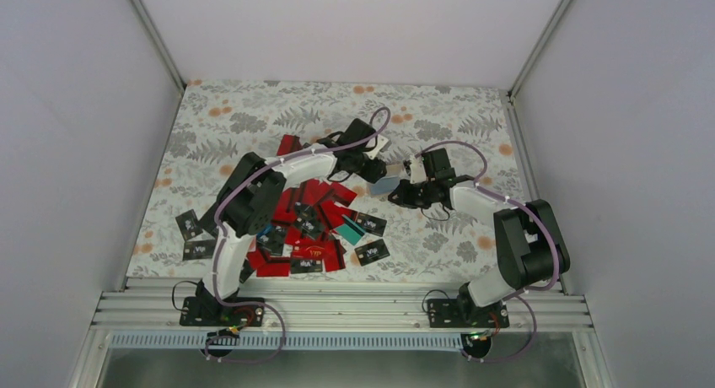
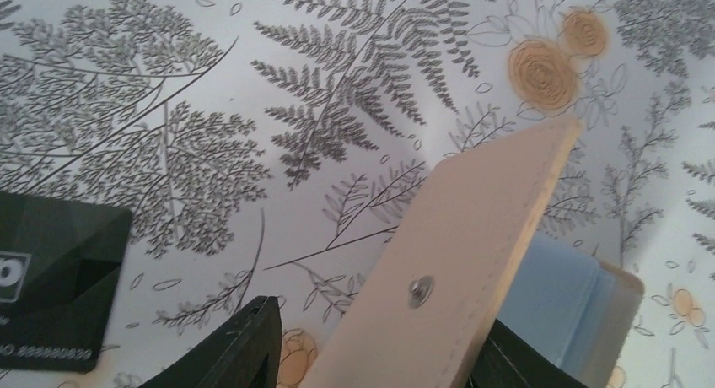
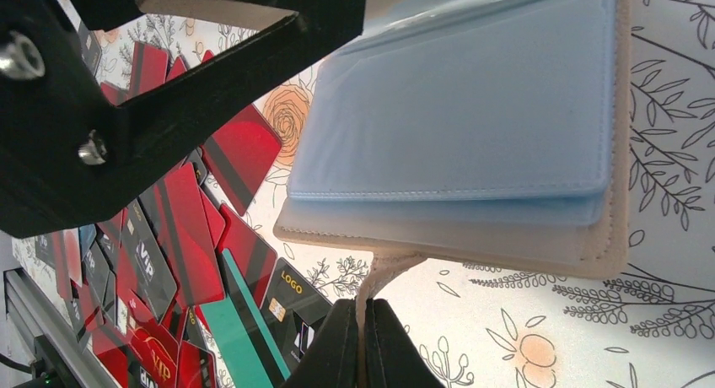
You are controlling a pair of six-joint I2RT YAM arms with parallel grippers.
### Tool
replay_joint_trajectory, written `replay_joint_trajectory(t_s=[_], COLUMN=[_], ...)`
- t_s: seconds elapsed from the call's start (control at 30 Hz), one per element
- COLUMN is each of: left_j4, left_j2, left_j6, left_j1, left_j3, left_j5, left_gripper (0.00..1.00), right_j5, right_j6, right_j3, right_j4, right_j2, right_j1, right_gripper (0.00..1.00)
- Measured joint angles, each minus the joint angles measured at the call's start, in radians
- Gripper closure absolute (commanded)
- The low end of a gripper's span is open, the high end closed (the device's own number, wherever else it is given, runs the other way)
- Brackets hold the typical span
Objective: Put the credit cards into the card holder
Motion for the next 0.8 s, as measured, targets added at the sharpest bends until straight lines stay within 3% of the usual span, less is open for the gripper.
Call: replay_joint_trajectory(t_s=[0.1,0.37,0.8], left_j4=[0.003,0.020,0.083], left_j2=[0.014,0.025,-0.049], left_j6=[0.002,0.023,-0.092], left_j1=[0.000,0.000,0.020], left_j3=[0.019,0.027,-0.095], left_j5=[0.029,0.100,0.009], left_gripper=[0.59,0.93,0.95], right_j5=[0.000,0.008,0.130], right_j6=[-0.002,-0.003,0.043], right_j3=[0.000,0.000,0.030], right_j4=[0.000,-0.001,-0.031], right_j2=[0.000,0.000,0.087], right_j1=[0.000,0.000,-0.050], right_gripper=[0.96,0.96,0.96])
